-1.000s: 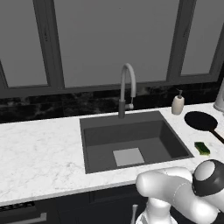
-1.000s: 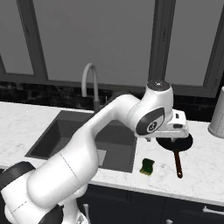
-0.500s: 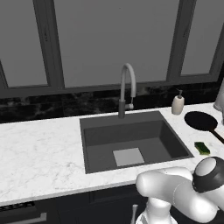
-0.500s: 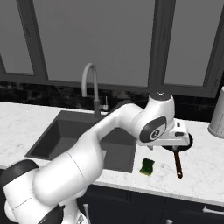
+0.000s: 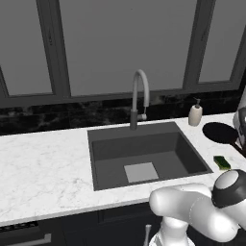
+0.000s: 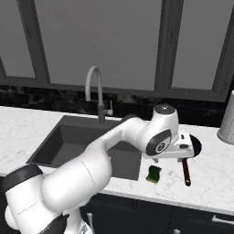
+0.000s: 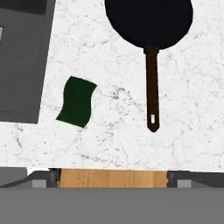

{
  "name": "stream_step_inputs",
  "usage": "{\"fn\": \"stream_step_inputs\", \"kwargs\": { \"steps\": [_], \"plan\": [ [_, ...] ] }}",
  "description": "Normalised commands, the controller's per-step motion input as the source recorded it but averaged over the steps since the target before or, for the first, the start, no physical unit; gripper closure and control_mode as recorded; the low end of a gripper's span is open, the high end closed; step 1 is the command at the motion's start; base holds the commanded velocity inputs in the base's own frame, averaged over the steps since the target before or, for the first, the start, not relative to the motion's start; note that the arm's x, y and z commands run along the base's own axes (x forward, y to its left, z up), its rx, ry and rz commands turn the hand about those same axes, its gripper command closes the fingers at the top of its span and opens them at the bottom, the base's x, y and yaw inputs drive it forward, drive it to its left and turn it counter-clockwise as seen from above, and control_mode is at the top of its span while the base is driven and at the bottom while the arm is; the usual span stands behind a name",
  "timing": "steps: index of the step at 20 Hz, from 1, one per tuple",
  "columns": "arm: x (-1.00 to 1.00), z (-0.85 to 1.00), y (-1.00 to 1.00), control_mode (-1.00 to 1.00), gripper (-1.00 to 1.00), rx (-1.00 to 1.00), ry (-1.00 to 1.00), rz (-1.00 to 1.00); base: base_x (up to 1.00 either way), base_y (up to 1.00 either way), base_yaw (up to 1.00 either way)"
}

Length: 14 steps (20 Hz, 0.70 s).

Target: Pick the pan and sponge and place them into the sink. Then turn on the water.

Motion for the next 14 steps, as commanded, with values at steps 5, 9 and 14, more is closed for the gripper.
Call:
{"fn": "stream_step_inputs", "kwargs": {
  "steps": [5, 9, 14],
  "plan": [
    [0.25, -0.25, -0.11, -1.00, -1.00, 0.00, 0.04, 0.01, 0.00, 0.00, 0.00],
    [0.31, -0.23, -0.24, -1.00, -1.00, 0.00, 0.05, 0.01, 0.00, 0.00, 0.00],
    [0.31, -0.25, -0.30, -1.00, -1.00, 0.00, 0.07, 0.01, 0.00, 0.00, 0.00]
  ]
}}
